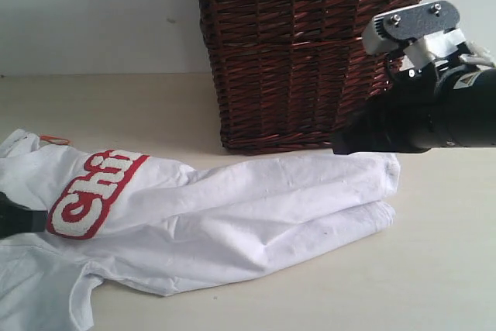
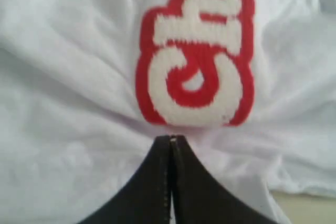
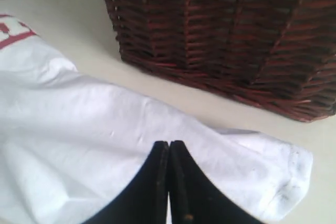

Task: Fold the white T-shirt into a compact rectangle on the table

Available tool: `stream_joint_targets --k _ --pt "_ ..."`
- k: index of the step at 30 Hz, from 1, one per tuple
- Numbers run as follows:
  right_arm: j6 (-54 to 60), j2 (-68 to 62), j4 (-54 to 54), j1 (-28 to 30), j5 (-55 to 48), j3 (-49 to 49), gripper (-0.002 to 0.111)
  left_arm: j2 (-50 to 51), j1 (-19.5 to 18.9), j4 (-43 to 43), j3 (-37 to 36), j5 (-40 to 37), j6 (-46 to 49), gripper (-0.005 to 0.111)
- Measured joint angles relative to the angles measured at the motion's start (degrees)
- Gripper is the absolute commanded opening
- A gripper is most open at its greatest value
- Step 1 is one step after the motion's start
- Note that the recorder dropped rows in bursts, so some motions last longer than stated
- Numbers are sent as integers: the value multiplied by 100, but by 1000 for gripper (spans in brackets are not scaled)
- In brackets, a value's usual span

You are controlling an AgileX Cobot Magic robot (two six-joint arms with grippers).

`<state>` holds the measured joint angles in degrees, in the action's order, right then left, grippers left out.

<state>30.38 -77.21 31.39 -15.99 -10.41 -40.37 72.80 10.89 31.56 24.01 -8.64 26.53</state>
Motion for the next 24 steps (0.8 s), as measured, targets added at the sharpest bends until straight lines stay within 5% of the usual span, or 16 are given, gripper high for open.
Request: stream_joint_targets --k 11,16,24 --pt "-1242 -1678 -1035 104 -869 -625 0 605 -227 44 0 1346 -743 0" --pt "-2721 -2422 -2322 503 -846 -755 0 1087 -287 55 174 1394 -853 0" --pt "-3038 -2897 -2584 616 -741 -790 0 1530 -287 43 417 1341 -874 0"
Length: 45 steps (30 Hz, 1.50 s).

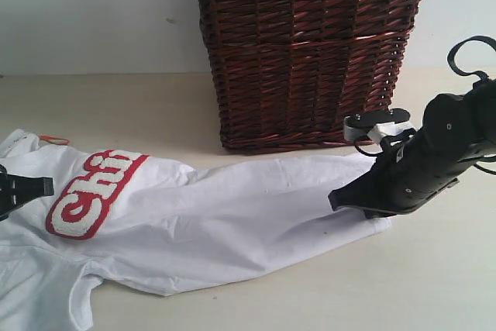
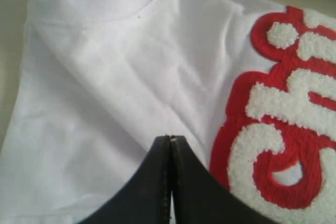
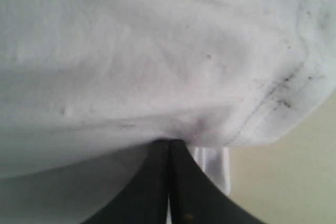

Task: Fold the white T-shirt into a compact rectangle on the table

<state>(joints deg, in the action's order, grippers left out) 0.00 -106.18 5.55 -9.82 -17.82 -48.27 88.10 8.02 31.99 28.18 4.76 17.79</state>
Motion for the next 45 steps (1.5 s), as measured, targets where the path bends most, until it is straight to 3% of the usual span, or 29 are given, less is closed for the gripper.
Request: stream_joint_targets --k 15,24,28,35,42,45 --pt "0 306 -77 -12 -831 318 0 -2 0 0 23 -518 0 0" --pt "79 872 145 -12 -3281 523 0 -486 0 0 -143 -632 0 0" --pt "168 1252 180 -12 -3701 650 0 -787 0 0 -279 -777 0 0" --pt "191 2219 302 -12 -2868 681 0 -1365 -13 0 -318 -894 -67 2" --pt "358 2233 961 -12 -1342 681 0 -969 -339 12 84 -914 -196 26" --pt "406 1786 987 -12 -967 681 0 -577 -543 12 382 -968 -211 30"
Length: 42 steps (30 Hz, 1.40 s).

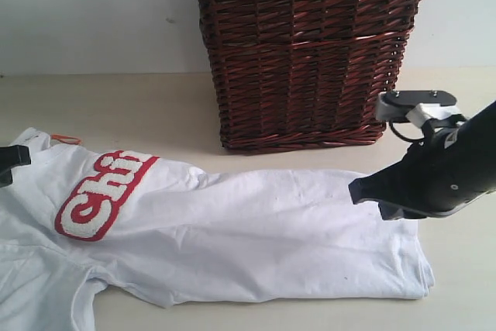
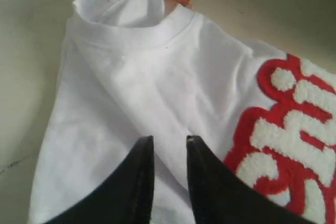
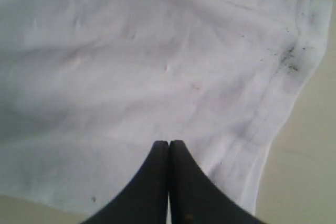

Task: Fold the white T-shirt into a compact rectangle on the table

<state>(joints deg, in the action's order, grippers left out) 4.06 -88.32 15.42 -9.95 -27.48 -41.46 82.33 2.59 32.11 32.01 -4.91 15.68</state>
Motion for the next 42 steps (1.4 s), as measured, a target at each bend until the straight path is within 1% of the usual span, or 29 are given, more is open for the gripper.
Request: stream_joint_targets --k 4,7,12,13,15,17,18,22,29,32,36,42 --pt "24 -757 -11 0 689 0 0 611 -168 0 378 -146 21 31" --pt "24 -1275 -11 0 1182 -14 0 1060 -182 -10 605 -239 215 31" --pt "34 -1812 -20 0 1417 -386 0 1748 -186 -10 792 -402 474 30" --pt "45 -1863 -20 0 1457 -440 0 1844 -186 -10 792 -446 484 29" --pt "57 -1937 -23 0 1540 -507 0 2055 -186 -10 792 -560 557 20" --pt "67 -1957 -65 0 1577 -521 0 2100 -186 -21 807 -549 603 3" --pt "67 -1957 -107 0 1577 -521 0 2110 -196 -21 794 -504 616 0" --pt "42 -1957 -299 27 1461 -534 0 2110 -199 3 541 -130 627 0" --pt "-469 -1895 -540 329 773 -594 0 1991 -152 -5 -264 1178 244 0" --pt "-564 -1848 -581 343 685 -581 0 1927 -138 -105 -491 1501 150 0" --pt "-606 -1713 -617 343 545 -492 0 1708 -129 -126 -645 1430 100 0" --pt "-606 -1293 -627 401 342 -355 0 821 -173 -3 -874 534 -12 0"
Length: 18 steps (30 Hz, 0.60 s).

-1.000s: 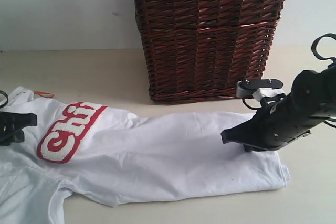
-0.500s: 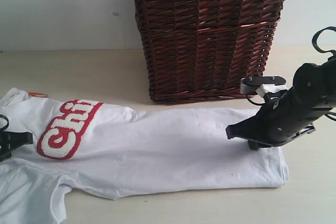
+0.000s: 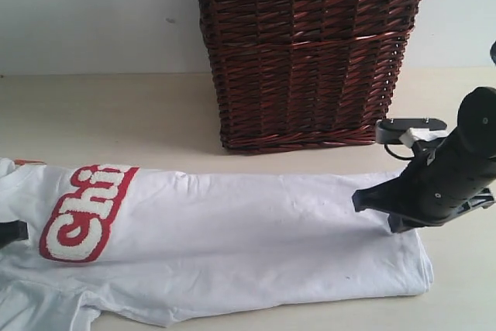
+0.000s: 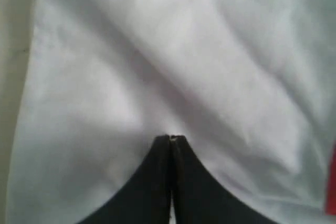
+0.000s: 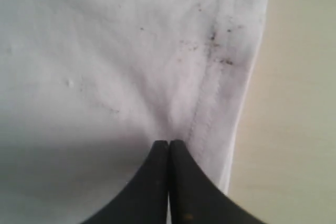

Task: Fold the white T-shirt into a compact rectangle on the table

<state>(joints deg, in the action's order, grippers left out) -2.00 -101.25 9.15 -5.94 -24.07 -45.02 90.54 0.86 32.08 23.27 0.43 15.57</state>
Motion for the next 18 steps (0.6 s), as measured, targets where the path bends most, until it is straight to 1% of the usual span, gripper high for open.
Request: stream_joint_targets --k 4,6,9,12,16,18 --pt "120 360 172 0 277 0 0 -695 11 28 244 -195 -151 0" --pt "384 440 486 0 408 0 0 -865 105 28 493 -281 -167 0" --pt "941 451 1087 0 510 0 0 -867 286 6 846 -405 -125 0" --pt "1502 417 1651 0 537 0 0 -700 370 -8 1102 -485 -103 0" --pt "1785 325 1903 0 683 0 0 -501 379 -53 1183 -524 -103 0" --pt "1829 303 1953 0 724 0 0 -431 351 -142 1183 -676 -103 0"
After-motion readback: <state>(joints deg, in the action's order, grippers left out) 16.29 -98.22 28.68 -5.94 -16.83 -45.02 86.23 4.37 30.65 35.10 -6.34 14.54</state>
